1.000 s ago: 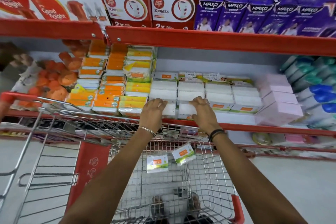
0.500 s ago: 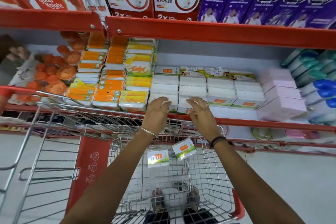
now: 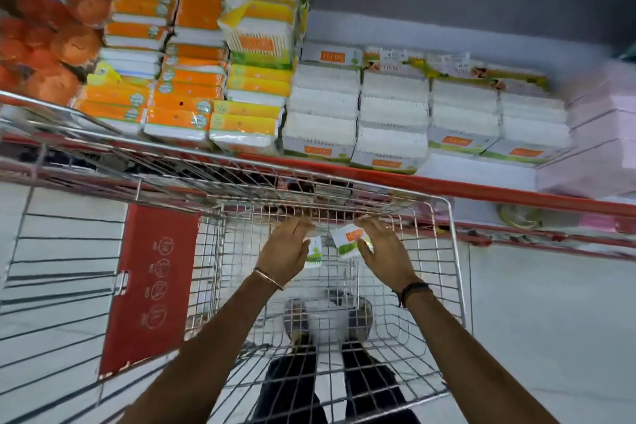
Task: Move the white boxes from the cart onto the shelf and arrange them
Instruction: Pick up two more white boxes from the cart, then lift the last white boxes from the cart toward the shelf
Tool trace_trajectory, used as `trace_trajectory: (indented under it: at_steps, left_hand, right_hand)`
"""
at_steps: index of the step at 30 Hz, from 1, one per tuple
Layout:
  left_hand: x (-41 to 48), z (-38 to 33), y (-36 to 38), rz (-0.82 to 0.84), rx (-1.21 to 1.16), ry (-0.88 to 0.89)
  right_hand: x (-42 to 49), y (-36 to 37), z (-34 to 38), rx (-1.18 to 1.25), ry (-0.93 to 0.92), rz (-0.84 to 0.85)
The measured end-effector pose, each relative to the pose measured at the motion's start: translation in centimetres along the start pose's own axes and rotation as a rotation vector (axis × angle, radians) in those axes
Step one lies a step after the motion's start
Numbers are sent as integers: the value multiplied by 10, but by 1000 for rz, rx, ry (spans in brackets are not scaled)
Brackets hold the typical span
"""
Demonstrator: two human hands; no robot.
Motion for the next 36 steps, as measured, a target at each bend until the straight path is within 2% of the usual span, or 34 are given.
trace_trajectory:
  at_steps: [4,8,14,20,25,32,36]
  left_hand:
    - [-8,49,60,185,-5,-175]
    - [-20,85,115,375,80,-275]
    - [-21,114,155,497,270,-328]
    - [-6,122,156,462,286,-357]
    - [-11,110,141,435,162,-377]
    - [-31,65,111,418,86,-261]
    - [-30,38,79,321,97,-292]
  right_hand:
    - [19,55,-31,-22,79,187]
    - [39,100,-59,-139,66,338]
    - [63,130,-83,-390,-38,411]
    - [68,131,-81,-404,-27,353]
    - [46,125,-78,-418,12,286]
    - [8,96,-66,-271,102,317]
    - [-5,57,-58,-115,158,249]
Point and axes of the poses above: each hand's wrist, its own x-axis towards the middle knuckle, its own y-axis out of the palm, z = x × y, the point moved 10 cm from there along x, towards the middle knuckle, and after that the axes turned 3 degrees about -z, right-handed, at the moved point
